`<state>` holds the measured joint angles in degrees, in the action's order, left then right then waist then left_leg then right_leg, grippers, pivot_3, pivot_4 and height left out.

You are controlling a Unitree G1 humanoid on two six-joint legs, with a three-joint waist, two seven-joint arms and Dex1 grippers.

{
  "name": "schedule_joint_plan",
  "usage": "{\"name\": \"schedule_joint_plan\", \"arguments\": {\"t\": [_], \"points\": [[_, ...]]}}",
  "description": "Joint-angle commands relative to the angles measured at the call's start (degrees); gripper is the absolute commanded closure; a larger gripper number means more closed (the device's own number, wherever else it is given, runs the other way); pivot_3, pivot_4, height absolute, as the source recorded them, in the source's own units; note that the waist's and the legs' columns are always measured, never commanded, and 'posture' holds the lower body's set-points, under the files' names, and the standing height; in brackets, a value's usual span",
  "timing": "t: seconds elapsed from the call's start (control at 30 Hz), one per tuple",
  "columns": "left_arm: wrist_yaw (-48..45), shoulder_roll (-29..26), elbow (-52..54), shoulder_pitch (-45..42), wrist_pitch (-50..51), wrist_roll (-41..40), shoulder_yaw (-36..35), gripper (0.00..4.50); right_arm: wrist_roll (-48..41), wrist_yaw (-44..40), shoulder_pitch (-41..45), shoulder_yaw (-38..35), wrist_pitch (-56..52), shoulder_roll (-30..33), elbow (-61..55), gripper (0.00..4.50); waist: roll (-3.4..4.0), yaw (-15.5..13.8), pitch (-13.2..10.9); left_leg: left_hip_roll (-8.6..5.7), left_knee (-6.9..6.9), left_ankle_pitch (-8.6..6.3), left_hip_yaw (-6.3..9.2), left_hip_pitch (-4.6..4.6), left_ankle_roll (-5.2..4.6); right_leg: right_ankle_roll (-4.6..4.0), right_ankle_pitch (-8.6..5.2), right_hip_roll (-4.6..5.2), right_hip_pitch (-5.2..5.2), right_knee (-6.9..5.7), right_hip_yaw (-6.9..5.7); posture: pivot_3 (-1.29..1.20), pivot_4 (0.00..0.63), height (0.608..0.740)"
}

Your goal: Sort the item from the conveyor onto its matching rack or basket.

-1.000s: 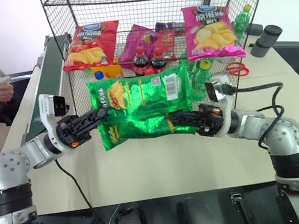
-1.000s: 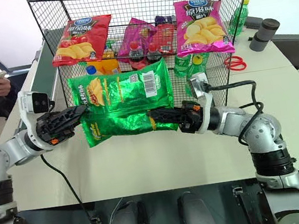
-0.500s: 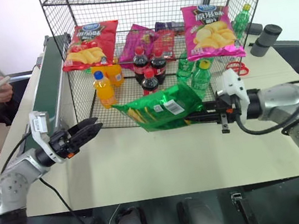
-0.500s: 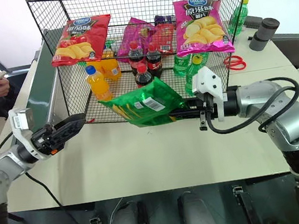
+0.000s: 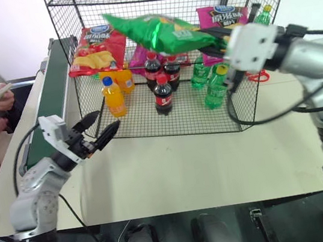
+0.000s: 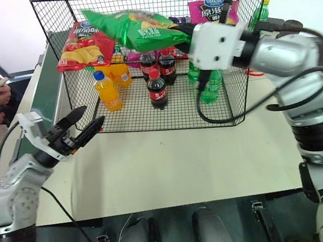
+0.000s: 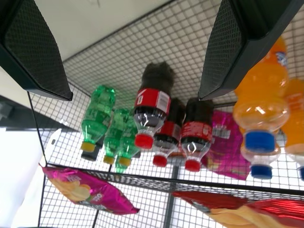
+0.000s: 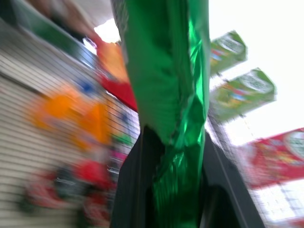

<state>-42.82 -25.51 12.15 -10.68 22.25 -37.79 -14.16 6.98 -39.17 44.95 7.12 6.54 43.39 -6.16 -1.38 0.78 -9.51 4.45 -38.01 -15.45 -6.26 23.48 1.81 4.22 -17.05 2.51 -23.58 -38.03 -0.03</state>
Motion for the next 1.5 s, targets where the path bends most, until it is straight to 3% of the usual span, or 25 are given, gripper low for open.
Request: {"name": "schedule_joint_plan", "arguments": {"t": [0.03,0.37,0.6,0.67,0.7,0.9,1.33,1.5], "points": [[1.0,0.2,2.5,-1.1,-1.7,0.6,0.2,0.00,12.0,6.7,1.9,2.8,7.7,0.4,5.2,4.41,0.00,0.1,0.0,0.02,0.00,0.00,-0.01,0.01,0.01,0.01,0.00,-0.01,-0.01,0.01,0.01,0.00,0.150,0.740],[0.5,1.3,0.4,-0.7,-3.7,2.0,1.3,0.00,28.3,20.4,8.7,7.6,1.9,-8.5,18.3,4.41,0.01,0.4,0.0,0.08,0.00,0.21,-0.06,-0.04,0.37,0.02,0.00,-0.09,-0.06,-0.10,0.05,0.00,0.150,0.740],[0.6,1.3,0.9,0.0,-3.9,2.1,1.7,0.00,28.8,22.4,12.0,8.4,-1.3,-13.7,24.8,4.41,0.01,0.1,0.0,0.09,0.02,0.30,-0.09,0.00,0.51,0.01,0.00,-0.09,-0.06,-0.07,0.03,0.00,0.150,0.740],[1.0,1.5,1.2,0.3,-4.0,2.4,1.9,0.00,29.5,23.2,13.1,8.6,-1.9,-14.0,26.3,3.39,0.01,0.1,0.0,0.07,0.02,0.28,-0.08,0.02,0.49,0.01,0.00,-0.07,-0.06,-0.06,0.04,0.00,0.150,0.740],[1.2,1.7,1.5,0.5,-3.9,2.3,1.9,0.00,30.0,23.3,13.6,8.8,-2.5,-14.0,26.9,3.13,0.01,0.2,0.0,0.07,0.02,0.28,-0.08,0.02,0.49,0.02,0.00,-0.06,-0.06,-0.06,0.04,0.00,0.150,0.740],[1.6,2.2,2.4,1.9,-4.1,2.3,2.4,0.00,24.4,18.0,13.4,7.5,-5.5,-16.4,25.3,0.13,0.02,0.5,0.0,0.15,0.02,0.28,-0.06,0.00,0.48,0.01,0.00,-0.14,-0.08,-0.10,0.04,0.00,0.150,0.740],[2.0,3.7,2.4,2.9,-5.6,3.9,4.7,0.00,3.9,3.0,11.7,0.5,-16.8,-20.4,15.9,0.04,0.02,0.3,0.0,0.15,0.02,0.09,-0.06,0.00,0.16,0.02,0.00,-0.11,-0.07,-0.11,0.02,0.00,0.150,0.740],[2.1,3.7,2.8,3.2,-5.5,4.1,5.1,0.00,-1.0,2.7,10.7,-2.0,-20.2,-21.2,14.2,0.04,0.03,0.3,0.0,0.17,0.03,0.09,-0.05,0.00,0.16,0.02,0.00,-0.13,-0.07,-0.11,0.02,0.00,0.150,0.740]]}}
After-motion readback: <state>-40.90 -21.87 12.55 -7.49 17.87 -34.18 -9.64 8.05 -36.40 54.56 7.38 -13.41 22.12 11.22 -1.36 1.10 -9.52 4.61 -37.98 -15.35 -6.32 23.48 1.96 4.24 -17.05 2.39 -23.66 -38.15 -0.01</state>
